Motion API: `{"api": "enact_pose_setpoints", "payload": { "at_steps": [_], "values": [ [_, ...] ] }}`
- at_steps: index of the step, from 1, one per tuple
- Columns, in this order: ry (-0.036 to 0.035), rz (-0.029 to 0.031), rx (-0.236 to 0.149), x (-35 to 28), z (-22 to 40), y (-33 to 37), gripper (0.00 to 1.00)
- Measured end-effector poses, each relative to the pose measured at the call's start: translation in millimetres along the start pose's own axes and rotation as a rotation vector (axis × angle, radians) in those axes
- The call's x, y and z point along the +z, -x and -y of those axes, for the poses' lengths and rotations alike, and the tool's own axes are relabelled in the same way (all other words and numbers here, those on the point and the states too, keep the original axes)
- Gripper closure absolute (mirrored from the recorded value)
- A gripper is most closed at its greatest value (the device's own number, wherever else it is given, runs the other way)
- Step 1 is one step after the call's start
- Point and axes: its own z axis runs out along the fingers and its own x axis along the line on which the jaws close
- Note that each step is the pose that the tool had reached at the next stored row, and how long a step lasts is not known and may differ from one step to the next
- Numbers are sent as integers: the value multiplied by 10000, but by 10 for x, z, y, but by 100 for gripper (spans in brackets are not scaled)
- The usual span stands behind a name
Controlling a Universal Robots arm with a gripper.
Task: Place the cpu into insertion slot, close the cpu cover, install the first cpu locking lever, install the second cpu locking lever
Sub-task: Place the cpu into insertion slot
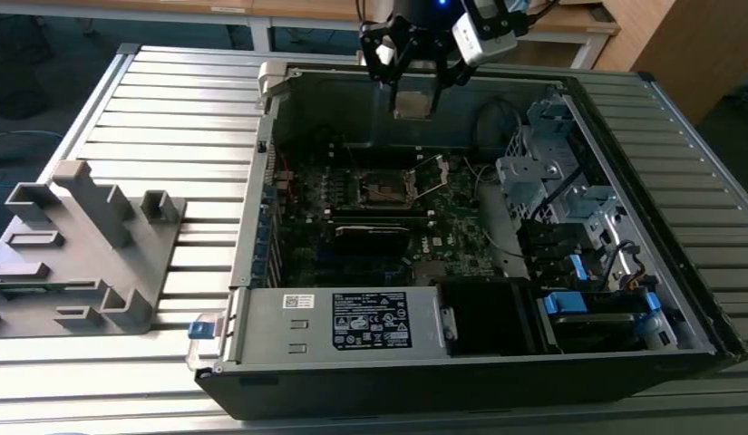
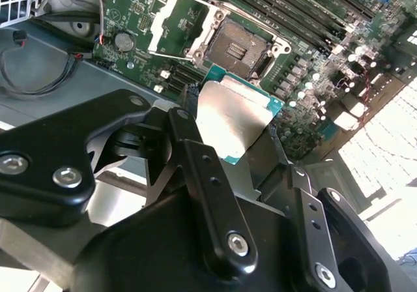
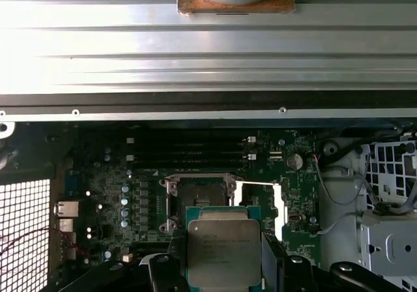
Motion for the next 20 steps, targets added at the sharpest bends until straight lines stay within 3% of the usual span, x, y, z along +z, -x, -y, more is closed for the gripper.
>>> {"api": "enact_pose_setpoints", "payload": {
  "at_steps": [11,15,16,17,20],
  "values": [
    [-14,107,-9,62,6,-9,46],
    [-16,107,-9,66,6,-9,46],
    [-15,107,-10,93,9,-9,46],
    [-62,109,-10,111,10,-9,46],
    [-64,108,-10,110,10,-9,46]
  ]
}}
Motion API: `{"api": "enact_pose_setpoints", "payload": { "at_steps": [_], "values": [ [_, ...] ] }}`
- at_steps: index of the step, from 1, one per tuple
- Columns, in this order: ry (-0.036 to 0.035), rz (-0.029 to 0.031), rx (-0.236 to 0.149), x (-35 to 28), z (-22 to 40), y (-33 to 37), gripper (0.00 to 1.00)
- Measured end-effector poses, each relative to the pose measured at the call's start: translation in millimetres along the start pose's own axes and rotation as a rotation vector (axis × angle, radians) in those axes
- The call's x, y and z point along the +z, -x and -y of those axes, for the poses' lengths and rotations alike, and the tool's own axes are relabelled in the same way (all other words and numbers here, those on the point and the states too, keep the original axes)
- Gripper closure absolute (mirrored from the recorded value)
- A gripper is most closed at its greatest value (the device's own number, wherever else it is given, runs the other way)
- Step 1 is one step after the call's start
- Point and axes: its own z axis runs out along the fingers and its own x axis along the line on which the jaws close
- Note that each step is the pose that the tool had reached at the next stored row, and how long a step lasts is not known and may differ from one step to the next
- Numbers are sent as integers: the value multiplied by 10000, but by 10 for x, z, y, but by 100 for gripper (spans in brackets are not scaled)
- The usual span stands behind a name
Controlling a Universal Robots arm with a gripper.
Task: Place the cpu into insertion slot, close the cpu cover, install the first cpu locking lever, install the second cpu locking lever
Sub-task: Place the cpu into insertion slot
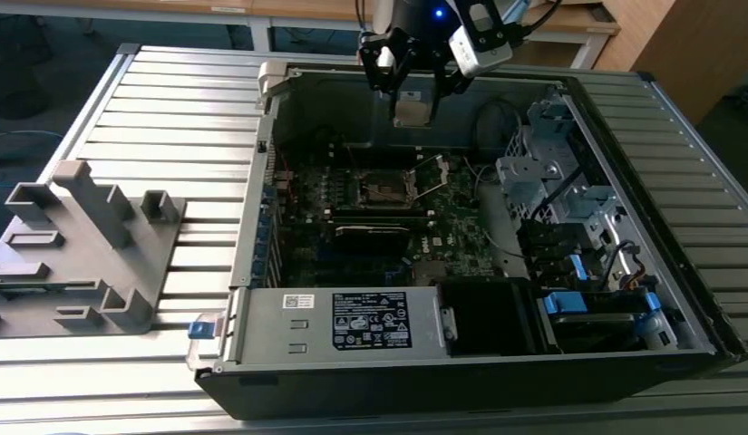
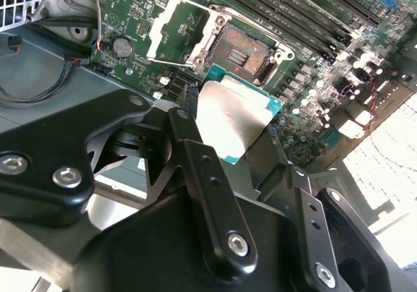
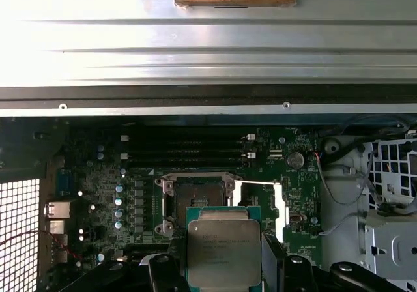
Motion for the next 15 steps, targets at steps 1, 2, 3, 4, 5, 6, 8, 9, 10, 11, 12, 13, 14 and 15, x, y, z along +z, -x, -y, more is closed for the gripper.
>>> {"api": "enact_pose_setpoints", "payload": {
  "at_steps": [1,2,3,4,5,6,8,9,10,11,12,13,14,15],
  "values": [
    [-1,0,0,0,0,0,46],
    [-1,0,0,0,0,0,46],
    [-2,0,0,0,0,0,46],
    [-2,0,0,0,0,0,46],
    [-2,1,0,0,0,0,46],
    [-2,0,0,0,0,0,46],
    [0,1,0,6,0,0,46],
    [0,1,0,17,1,0,46],
    [-2,1,0,34,3,0,46],
    [-1,1,0,52,4,-1,46],
    [-2,1,0,71,6,-1,46],
    [-2,1,0,89,7,-1,46],
    [-2,0,0,106,9,-2,46],
    [-2,1,0,125,10,-2,46]
  ]
}}
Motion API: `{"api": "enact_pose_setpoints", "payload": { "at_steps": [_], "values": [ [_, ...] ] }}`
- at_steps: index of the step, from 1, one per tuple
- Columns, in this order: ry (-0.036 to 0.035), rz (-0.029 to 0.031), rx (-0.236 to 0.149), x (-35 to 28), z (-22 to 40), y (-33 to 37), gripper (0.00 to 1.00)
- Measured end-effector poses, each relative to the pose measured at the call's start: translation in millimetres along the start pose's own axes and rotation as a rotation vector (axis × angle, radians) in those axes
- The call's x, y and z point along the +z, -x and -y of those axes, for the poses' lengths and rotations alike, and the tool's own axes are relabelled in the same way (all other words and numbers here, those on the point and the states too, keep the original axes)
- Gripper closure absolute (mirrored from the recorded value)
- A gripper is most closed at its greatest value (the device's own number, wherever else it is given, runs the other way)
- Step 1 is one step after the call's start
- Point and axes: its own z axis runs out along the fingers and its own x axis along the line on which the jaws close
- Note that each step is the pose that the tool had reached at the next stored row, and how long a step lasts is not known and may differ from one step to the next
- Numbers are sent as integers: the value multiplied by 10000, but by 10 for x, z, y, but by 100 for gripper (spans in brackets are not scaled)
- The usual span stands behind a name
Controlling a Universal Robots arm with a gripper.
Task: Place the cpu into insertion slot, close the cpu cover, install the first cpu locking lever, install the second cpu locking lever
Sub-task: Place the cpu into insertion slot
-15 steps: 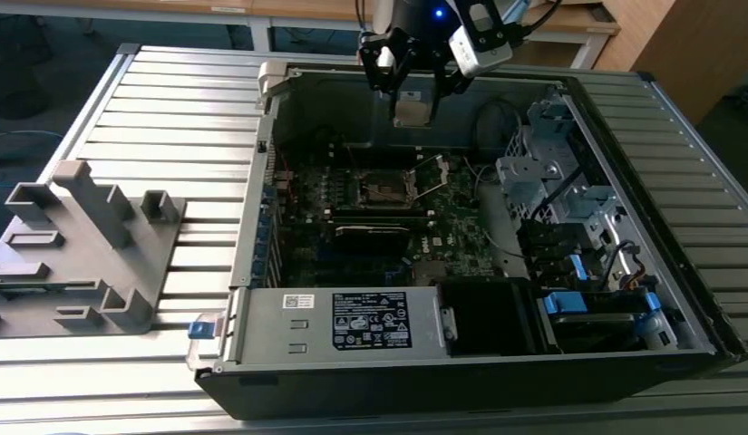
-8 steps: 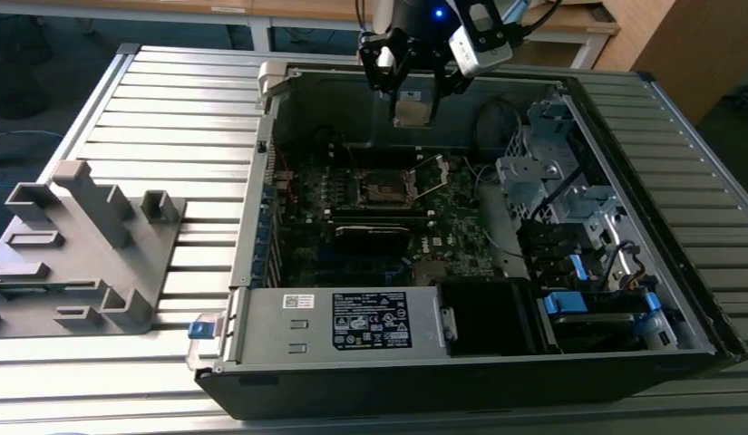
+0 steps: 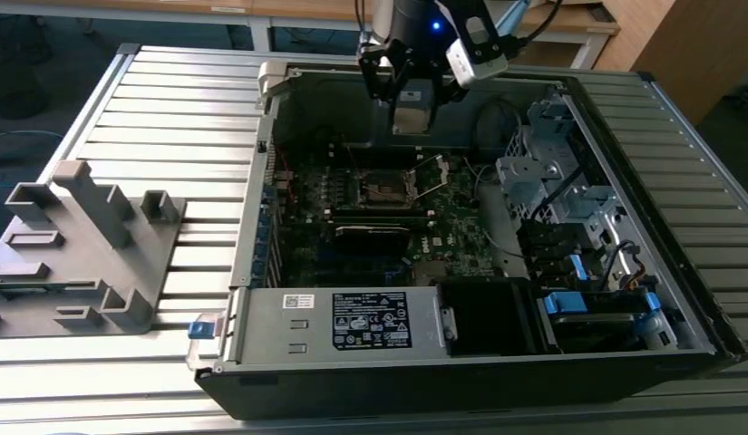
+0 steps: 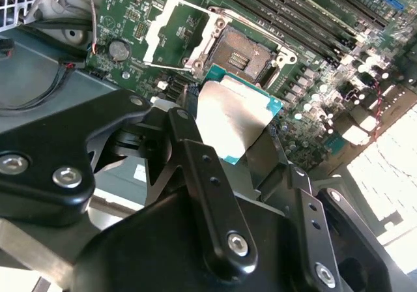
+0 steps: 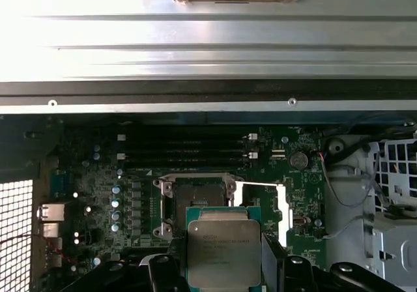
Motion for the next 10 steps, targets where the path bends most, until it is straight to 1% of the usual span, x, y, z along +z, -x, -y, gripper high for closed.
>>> {"api": "enact_pose_setpoints", "payload": {
  "at_steps": [10],
  "values": [
    [0,0,0,182,17,-2,46]
  ]
}}
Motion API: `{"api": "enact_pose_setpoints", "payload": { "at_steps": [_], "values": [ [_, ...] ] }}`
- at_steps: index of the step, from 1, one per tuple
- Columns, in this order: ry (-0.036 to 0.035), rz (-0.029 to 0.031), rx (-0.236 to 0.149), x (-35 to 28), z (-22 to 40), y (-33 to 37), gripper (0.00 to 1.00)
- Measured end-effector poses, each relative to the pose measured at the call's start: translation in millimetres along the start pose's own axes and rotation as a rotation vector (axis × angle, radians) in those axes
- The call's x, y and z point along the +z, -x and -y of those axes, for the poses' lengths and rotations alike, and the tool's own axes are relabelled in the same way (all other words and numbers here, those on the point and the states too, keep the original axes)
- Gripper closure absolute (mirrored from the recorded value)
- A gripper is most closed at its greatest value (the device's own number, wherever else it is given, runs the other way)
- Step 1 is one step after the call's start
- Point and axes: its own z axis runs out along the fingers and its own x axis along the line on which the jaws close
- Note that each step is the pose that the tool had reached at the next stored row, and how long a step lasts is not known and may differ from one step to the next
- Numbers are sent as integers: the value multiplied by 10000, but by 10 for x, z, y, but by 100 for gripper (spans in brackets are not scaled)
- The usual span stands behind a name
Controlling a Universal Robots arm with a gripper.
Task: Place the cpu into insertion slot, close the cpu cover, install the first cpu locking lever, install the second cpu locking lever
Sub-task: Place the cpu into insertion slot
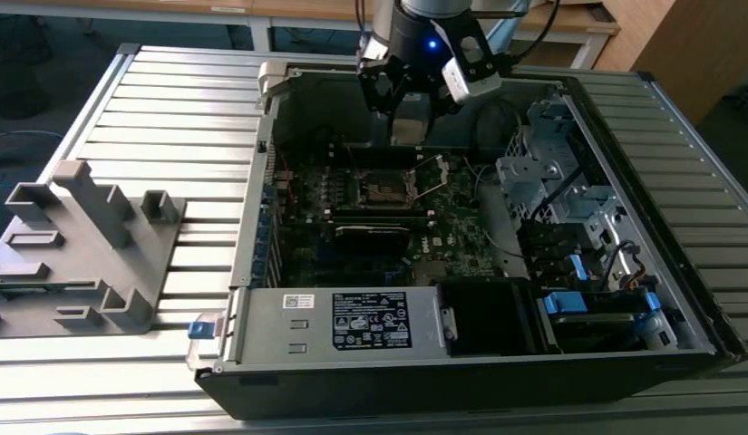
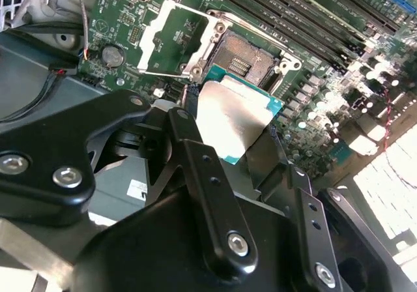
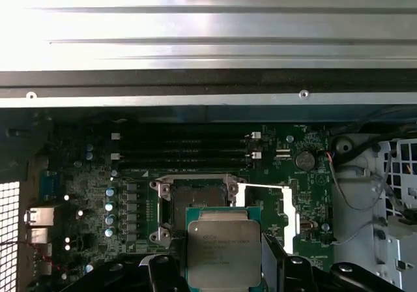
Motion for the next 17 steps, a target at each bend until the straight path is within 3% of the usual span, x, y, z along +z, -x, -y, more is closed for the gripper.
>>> {"api": "enact_pose_setpoints", "payload": {
  "at_steps": [11,17],
  "values": [
    [-2,-6,2,196,21,-8,46],
    [-1,-7,0,203,22,-8,46]
  ]
}}
